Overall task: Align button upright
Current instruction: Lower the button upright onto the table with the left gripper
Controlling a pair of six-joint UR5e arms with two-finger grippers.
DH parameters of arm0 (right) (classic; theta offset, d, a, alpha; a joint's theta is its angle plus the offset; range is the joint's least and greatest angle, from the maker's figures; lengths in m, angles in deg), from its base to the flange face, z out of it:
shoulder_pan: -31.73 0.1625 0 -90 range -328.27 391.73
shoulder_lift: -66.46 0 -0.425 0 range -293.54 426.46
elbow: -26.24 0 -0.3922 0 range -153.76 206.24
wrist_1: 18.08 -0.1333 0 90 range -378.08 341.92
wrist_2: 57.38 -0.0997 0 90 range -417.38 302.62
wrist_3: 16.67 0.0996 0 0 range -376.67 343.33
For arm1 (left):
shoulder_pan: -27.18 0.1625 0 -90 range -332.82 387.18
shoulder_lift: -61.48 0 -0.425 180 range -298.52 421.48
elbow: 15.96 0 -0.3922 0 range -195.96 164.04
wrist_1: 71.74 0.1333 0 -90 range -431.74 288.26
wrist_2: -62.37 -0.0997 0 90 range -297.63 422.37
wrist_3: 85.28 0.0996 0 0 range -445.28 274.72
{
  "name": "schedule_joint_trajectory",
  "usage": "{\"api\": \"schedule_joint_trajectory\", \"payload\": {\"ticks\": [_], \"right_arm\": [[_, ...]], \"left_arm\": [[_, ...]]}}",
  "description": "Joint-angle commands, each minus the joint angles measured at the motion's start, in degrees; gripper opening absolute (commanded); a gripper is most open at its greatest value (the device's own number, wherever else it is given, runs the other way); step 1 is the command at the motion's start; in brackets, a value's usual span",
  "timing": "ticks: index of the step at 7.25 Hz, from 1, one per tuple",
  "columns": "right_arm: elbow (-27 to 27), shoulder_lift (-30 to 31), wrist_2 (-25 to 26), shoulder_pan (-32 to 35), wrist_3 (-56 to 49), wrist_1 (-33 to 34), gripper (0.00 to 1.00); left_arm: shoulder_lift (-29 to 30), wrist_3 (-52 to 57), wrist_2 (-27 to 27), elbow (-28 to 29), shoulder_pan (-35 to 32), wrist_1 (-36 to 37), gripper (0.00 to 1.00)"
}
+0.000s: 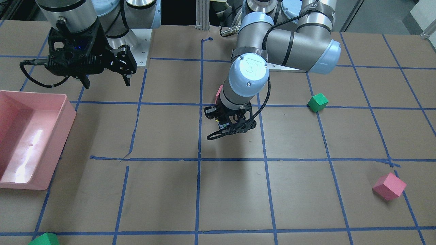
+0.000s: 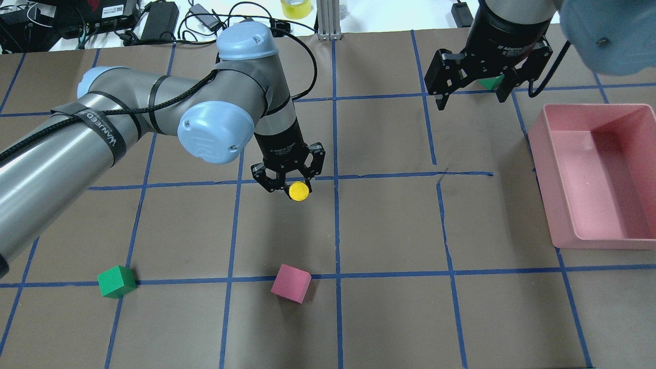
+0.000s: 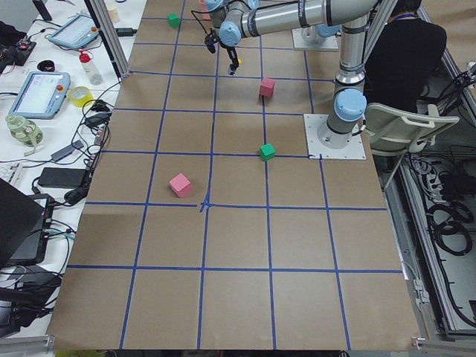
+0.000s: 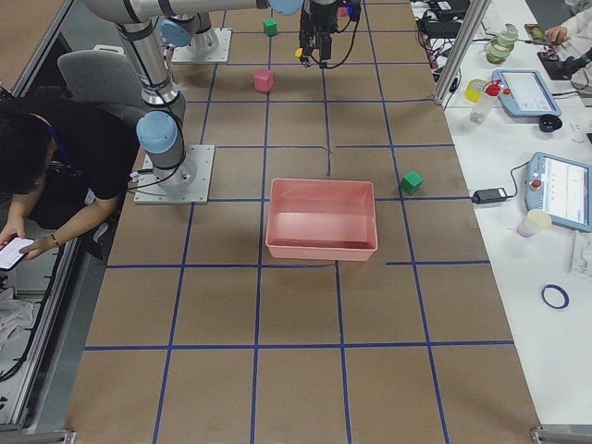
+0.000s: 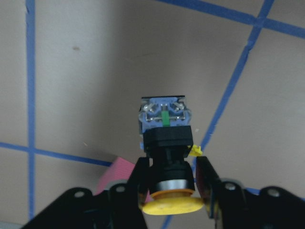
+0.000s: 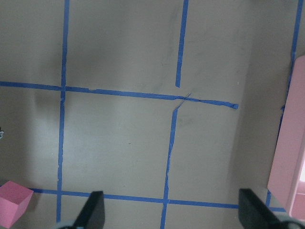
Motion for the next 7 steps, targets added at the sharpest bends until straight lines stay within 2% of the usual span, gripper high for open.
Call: {"api": "schedule_joint_trajectory", "payload": {"ticks": [1, 4, 7], "right_arm": [[0.0, 0.0, 0.07, 0.0, -0.01, 0.0, 1.0], [0.0, 0.0, 0.07, 0.0, -0.01, 0.0, 1.0], [0.0, 0.0, 0.07, 0.0, -0.01, 0.0, 1.0]], "left_arm": [[3.48, -14.54, 9.38, 0.82, 1.18, 0.66, 0.0], [6.57, -19.97, 17.14, 0.91, 2.4, 1.38, 0.0], [10.34, -18.05, 22.68, 2.31, 6.01, 1.46, 0.0]]}}
